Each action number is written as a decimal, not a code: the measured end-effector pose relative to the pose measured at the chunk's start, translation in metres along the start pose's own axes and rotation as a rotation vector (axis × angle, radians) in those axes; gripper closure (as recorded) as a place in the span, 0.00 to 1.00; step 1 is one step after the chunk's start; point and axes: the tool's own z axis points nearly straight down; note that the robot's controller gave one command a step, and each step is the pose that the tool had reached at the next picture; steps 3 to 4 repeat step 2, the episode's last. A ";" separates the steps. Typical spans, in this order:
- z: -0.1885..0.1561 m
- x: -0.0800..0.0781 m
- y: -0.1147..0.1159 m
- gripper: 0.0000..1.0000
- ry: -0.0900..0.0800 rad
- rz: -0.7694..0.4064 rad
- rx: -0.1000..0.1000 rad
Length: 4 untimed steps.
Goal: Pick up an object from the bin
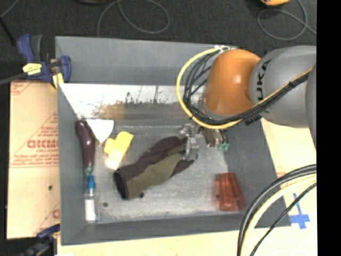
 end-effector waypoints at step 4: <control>-0.018 0.013 0.031 1.00 0.000 -0.156 0.000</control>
Offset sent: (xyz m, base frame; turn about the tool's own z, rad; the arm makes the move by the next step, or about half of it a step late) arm 0.0000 0.0000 0.0000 0.0000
